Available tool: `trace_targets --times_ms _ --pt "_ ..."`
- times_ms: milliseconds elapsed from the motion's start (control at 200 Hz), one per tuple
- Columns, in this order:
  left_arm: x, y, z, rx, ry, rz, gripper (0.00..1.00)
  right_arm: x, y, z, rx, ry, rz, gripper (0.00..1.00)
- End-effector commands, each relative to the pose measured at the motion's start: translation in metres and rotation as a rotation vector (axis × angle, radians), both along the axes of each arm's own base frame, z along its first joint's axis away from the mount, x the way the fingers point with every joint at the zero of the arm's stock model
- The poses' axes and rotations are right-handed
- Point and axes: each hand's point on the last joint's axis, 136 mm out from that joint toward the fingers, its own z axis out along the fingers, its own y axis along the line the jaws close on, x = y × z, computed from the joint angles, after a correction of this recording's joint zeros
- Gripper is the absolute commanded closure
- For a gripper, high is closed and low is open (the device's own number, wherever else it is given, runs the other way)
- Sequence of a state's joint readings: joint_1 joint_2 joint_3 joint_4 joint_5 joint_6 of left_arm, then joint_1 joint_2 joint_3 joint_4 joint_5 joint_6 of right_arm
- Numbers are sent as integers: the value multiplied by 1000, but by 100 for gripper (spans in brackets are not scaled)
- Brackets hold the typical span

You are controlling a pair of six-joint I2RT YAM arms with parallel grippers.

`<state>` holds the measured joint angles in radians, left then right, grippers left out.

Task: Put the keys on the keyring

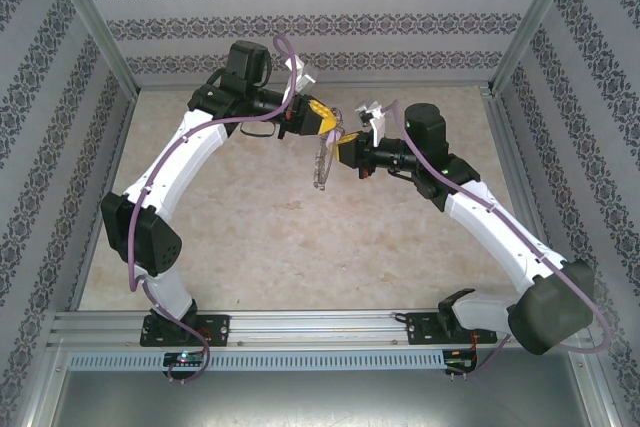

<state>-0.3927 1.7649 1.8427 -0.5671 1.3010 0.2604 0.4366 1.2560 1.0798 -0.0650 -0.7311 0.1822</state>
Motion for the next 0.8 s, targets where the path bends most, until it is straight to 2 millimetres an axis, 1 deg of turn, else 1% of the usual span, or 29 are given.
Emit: trace_targets --times_ms 0,365,460,664,794 --pt "-14 -2 13 -30 -38 -36 100 1 -2 23 -1 -84 -22 100" --pt "-11 -2 7 -20 -33 -26 100 -5 -7 40 -3 -131 -33 100" --pt "-12 -2 7 -20 -34 -26 100 -8 -8 43 -1 -138 -28 100" --pt "-5 -2 6 -9 -43 12 100 -17 -9 45 2 -145 -4 100" --pt "-1 -4 0 15 -47 36 100 -22 -10 46 -2 -152 6 100"
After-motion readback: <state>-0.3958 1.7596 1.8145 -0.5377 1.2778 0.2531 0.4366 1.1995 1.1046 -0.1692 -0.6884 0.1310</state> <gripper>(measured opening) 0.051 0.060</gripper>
